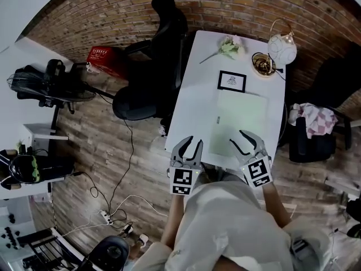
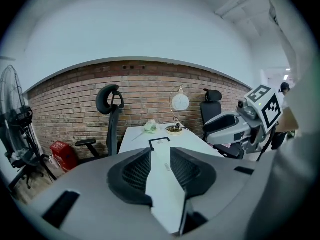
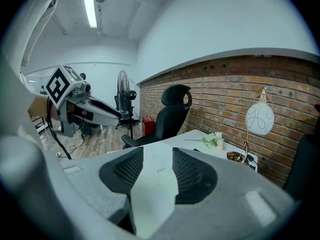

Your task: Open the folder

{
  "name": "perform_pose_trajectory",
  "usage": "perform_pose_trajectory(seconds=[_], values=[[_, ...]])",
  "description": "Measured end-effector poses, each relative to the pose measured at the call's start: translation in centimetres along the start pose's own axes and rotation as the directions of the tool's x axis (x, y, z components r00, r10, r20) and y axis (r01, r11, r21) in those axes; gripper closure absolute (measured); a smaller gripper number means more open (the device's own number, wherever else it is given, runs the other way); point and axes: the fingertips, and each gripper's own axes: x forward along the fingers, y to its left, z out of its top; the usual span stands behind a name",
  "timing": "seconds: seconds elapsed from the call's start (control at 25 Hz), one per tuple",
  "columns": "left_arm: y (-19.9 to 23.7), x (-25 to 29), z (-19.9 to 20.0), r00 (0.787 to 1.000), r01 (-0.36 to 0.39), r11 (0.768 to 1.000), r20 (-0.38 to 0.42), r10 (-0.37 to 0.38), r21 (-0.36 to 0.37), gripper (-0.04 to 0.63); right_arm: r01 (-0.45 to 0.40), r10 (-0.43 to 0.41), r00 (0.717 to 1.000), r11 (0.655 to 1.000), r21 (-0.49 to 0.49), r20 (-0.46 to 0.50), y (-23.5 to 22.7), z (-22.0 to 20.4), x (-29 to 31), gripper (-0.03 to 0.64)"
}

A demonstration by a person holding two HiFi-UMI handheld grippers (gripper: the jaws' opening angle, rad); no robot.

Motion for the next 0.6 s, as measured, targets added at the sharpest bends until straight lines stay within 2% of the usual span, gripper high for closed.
perform_pose_trajectory(seconds=[0.28, 0.6], values=[[0.2, 1.3, -1.2, 0.993, 0.115, 0.993, -0.023, -0.115, 0.03, 0.479, 0.093, -0.092, 0.995, 0.995, 0.026, -0.041, 0.7, -1.0, 0.4, 0.433], [0.7, 2.8, -2.4, 0.961, 0.274, 0.959, -0.061, -0.269, 0.077, 0.479, 0.236, -0.228, 0.969, 0.969, 0.073, -0.097, 2.0, -2.0, 1.1, 0.433]])
